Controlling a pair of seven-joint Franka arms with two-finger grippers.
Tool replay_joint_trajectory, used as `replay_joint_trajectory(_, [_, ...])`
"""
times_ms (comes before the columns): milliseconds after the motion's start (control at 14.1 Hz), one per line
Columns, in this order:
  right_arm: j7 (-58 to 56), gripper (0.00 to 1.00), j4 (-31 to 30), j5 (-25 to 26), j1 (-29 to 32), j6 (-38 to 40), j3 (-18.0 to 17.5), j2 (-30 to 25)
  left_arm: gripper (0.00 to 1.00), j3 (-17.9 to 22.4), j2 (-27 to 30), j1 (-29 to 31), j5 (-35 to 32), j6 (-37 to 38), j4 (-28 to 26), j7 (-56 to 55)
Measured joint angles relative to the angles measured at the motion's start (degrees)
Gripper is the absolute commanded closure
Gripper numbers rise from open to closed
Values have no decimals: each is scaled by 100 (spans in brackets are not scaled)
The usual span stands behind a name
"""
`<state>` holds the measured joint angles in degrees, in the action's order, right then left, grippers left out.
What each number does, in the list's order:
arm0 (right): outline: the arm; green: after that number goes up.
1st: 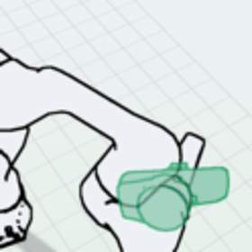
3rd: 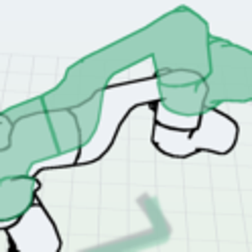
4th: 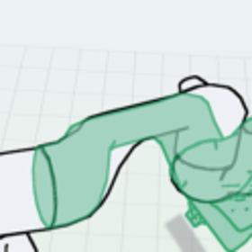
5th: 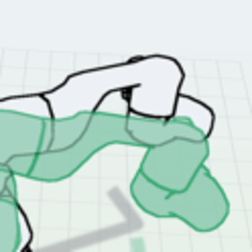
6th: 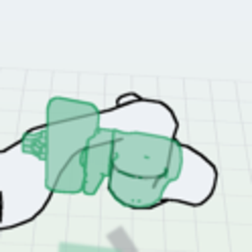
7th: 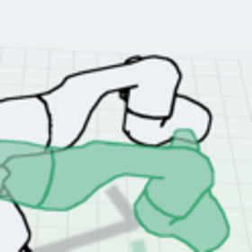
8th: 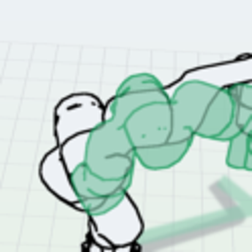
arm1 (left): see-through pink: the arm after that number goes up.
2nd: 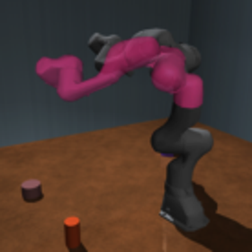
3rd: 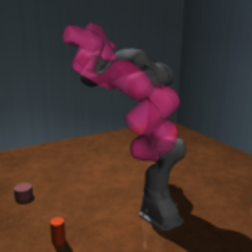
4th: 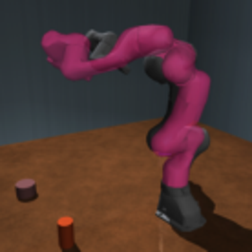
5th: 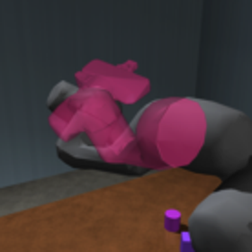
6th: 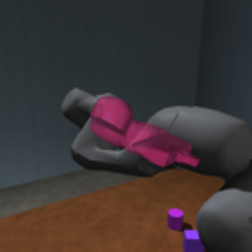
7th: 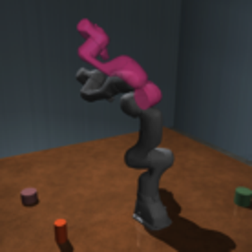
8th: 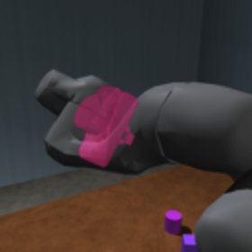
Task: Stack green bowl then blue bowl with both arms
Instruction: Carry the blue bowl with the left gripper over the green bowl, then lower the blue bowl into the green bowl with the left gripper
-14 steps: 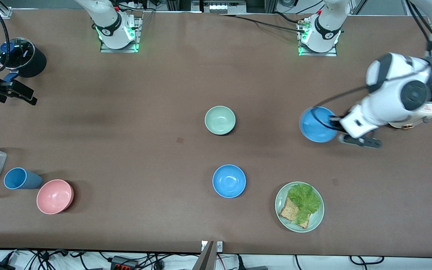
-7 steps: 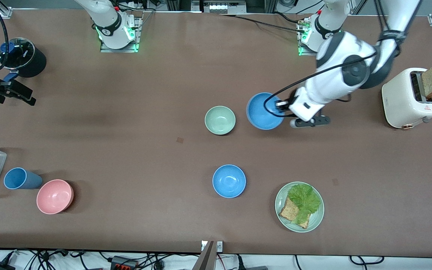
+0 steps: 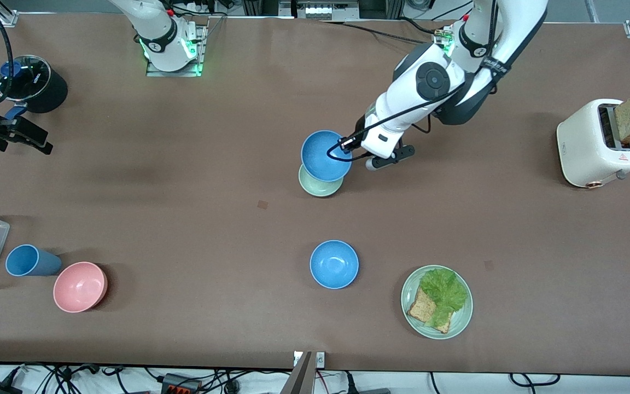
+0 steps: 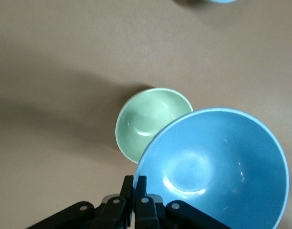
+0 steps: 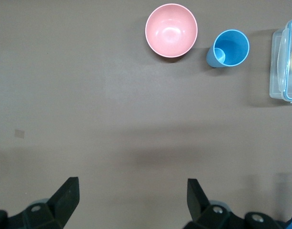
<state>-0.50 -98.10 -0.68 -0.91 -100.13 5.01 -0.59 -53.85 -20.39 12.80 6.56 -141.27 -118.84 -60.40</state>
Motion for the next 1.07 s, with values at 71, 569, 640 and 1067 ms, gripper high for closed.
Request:
replay_joint_trajectory(71, [0, 0, 4, 0, 0, -3, 0, 0, 100, 17, -40, -45, -104, -47, -29, -34])
replay_joint_trajectory(569, [0, 0, 14, 0, 213, -5, -182, 0, 100, 394, -660, -789, -2795, -306, 62, -1561])
replay_joint_trajectory(640, [0, 0, 14, 0, 299, -5, -293, 0, 100, 401, -816, -826, -2988, -329, 123, -1696])
replay_joint_trajectory(1067, [-2, 0, 25, 7, 359, -6, -426, -1, 100, 490, -1191, -942, -3759, -347, 331, -1815])
